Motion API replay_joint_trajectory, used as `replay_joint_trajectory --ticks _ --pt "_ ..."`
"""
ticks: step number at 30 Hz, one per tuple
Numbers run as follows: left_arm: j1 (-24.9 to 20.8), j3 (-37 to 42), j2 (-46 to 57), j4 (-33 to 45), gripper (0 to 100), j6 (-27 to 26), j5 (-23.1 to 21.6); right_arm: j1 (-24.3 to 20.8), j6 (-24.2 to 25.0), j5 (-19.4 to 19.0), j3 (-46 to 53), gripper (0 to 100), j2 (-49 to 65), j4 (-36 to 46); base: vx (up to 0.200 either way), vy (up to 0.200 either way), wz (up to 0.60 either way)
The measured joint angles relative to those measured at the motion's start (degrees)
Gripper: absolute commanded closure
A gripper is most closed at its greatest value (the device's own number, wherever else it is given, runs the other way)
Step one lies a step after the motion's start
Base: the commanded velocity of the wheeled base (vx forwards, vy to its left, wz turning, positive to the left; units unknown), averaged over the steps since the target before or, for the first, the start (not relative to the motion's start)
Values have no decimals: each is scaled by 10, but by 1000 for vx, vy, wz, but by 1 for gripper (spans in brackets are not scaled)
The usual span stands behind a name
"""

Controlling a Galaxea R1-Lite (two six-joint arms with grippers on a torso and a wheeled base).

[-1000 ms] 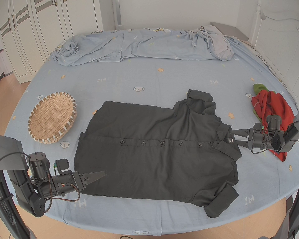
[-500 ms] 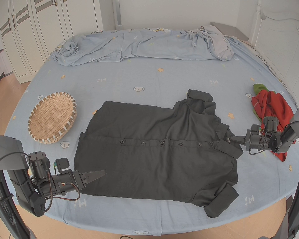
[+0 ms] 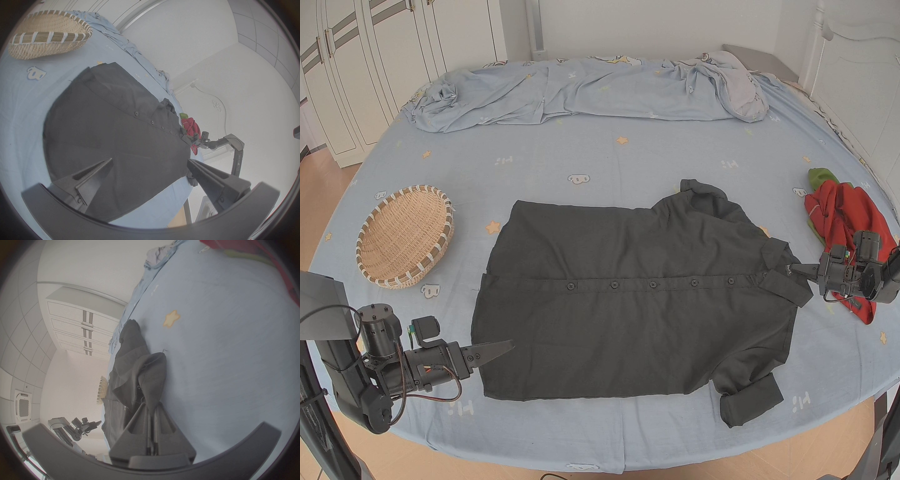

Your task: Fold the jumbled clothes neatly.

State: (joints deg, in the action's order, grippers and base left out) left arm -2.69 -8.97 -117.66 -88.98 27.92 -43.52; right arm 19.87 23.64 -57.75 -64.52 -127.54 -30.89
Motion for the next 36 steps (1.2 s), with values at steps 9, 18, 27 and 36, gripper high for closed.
replay_joint_trajectory --ticks 9,18,27,36 --pt "-3 -4 -5 0 0 0 -1 12 -3 0 4 100 0 3 0 0 0" --pt "0 -6 -6 0 0 0 0 -21 0 2 20 0 1 4 0 0 0" --pt "43 -43 18 0 0 7 -4 9 0 3 30 0 33 6 0 0 0" --pt "68 -18 32 0 0 -14 -8 50 -6 3 135 0 120 7 0 0 0"
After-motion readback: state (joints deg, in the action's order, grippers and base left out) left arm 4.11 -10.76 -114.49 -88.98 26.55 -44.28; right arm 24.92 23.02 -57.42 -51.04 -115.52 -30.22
